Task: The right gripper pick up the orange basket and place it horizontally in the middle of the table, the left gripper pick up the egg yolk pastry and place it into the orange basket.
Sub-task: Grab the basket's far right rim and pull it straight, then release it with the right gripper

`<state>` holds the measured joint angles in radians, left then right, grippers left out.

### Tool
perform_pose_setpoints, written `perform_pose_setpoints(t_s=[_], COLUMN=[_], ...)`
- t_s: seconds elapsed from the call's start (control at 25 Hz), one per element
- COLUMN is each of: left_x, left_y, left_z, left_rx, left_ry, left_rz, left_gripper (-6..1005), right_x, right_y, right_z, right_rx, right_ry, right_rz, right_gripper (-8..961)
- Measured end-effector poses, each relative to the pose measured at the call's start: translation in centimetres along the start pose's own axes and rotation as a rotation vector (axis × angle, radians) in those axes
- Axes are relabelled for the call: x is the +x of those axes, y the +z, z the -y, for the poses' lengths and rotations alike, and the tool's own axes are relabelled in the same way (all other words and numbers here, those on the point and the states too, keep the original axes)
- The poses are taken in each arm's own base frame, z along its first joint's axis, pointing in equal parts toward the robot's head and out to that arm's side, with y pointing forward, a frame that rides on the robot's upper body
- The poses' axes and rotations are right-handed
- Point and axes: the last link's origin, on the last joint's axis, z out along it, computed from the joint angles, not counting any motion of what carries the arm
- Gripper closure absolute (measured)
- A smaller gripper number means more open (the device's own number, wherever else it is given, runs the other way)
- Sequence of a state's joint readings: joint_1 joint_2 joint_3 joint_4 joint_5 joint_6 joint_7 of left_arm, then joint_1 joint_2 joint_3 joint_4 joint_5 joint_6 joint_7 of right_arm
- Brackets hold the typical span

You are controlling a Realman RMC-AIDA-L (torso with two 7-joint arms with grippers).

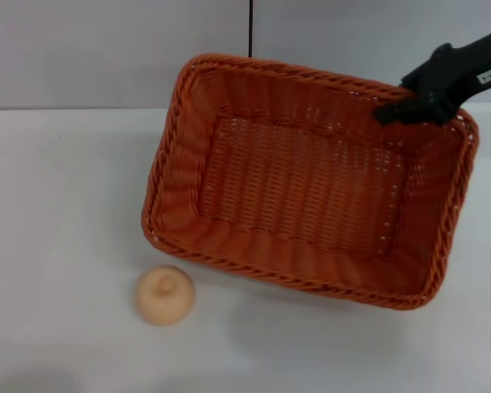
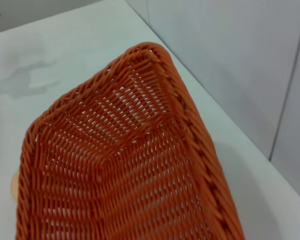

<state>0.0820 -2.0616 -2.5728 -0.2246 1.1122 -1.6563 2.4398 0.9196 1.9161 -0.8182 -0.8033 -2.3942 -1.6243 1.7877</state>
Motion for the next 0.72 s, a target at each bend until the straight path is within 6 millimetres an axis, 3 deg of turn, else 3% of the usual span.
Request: perform_pose_setpoints(t_s=[0.4,0.72], left_x=[0.1,0.1], left_y=[-1.9,-2.2], left_z=[-0.8,-1.1], left_rx=[-0.034,-0.042], left_ry=[-0.006,-0.014], left_rz=[0.002,-0.002], left_gripper=[161,162], right_x=[-0.8,-0.8], right_y=[2.5,4.0], right_z=[0.2,0.0], right_rx=[-0.015,-0.012], right_ry=[-0.056,-0.109], right_rz=[-0.002,-0.030], right_gripper=[791,790])
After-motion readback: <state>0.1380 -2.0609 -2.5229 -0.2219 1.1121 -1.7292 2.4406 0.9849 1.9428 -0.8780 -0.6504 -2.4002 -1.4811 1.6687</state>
